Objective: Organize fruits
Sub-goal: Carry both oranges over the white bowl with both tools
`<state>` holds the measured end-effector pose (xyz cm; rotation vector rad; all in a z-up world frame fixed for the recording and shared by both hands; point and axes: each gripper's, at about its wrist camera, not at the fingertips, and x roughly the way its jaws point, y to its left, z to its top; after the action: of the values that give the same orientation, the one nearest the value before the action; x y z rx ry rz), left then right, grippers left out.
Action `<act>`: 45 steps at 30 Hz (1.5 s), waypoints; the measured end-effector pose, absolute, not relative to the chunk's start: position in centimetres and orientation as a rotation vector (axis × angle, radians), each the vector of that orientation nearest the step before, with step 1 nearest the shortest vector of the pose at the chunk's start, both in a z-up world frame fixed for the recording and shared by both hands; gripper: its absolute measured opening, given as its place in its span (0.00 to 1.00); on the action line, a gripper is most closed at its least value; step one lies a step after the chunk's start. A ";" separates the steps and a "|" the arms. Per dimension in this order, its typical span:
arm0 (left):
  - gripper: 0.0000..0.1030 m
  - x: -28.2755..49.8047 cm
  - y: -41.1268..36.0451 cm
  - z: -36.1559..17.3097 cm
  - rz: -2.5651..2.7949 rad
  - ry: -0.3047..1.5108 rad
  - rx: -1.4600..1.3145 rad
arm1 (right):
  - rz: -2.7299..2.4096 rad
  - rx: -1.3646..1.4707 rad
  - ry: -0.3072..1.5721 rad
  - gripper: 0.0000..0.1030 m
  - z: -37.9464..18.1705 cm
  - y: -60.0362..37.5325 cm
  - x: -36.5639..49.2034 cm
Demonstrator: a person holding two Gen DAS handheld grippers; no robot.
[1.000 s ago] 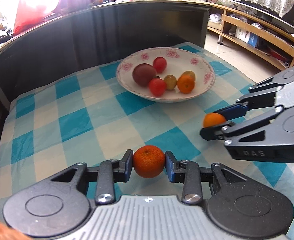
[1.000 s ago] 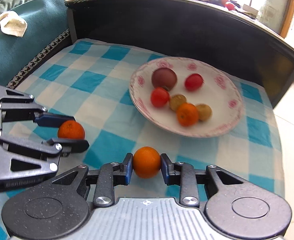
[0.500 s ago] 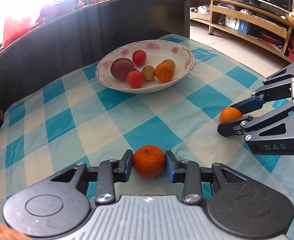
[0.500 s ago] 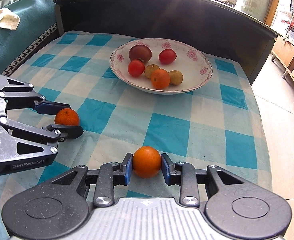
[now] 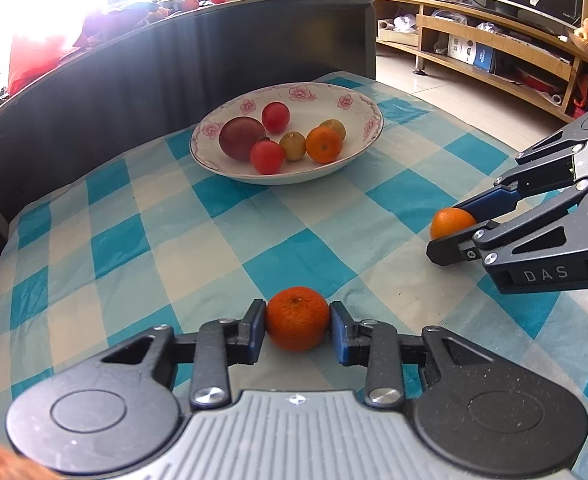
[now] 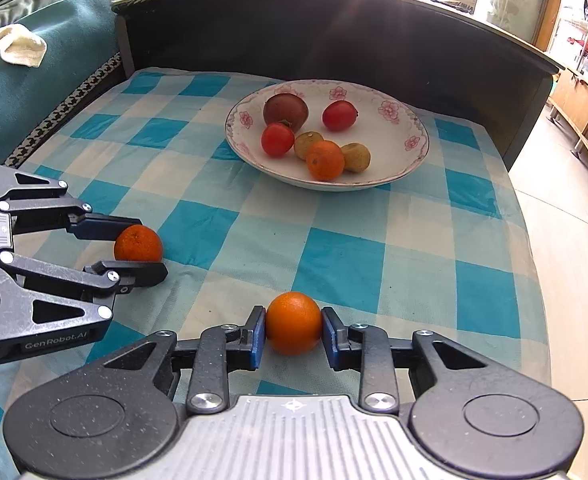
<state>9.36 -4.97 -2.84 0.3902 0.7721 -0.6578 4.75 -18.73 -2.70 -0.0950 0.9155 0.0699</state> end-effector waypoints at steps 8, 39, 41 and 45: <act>0.42 10.8 -5.7 -0.7 -0.635 0.720 0.353 | 0.062 -0.069 0.857 0.23 -0.8 -19.3 5.9; 0.43 18.4 -12.5 -0.3 -0.559 0.689 0.353 | -0.013 -0.028 0.762 0.23 0.0 -23.6 15.2; 0.43 18.6 -12.5 -0.4 -0.558 0.690 0.345 | -0.012 -0.017 0.762 0.23 -0.1 -23.6 15.6; 0.43 18.9 -12.7 -0.6 -0.562 0.691 0.342 | -0.014 -0.012 0.758 0.24 -0.2 -23.7 16.0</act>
<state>18.92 -12.72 -0.63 0.3424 0.6909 -0.5617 15.97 -23.72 -0.24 -0.0119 0.7580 -0.0137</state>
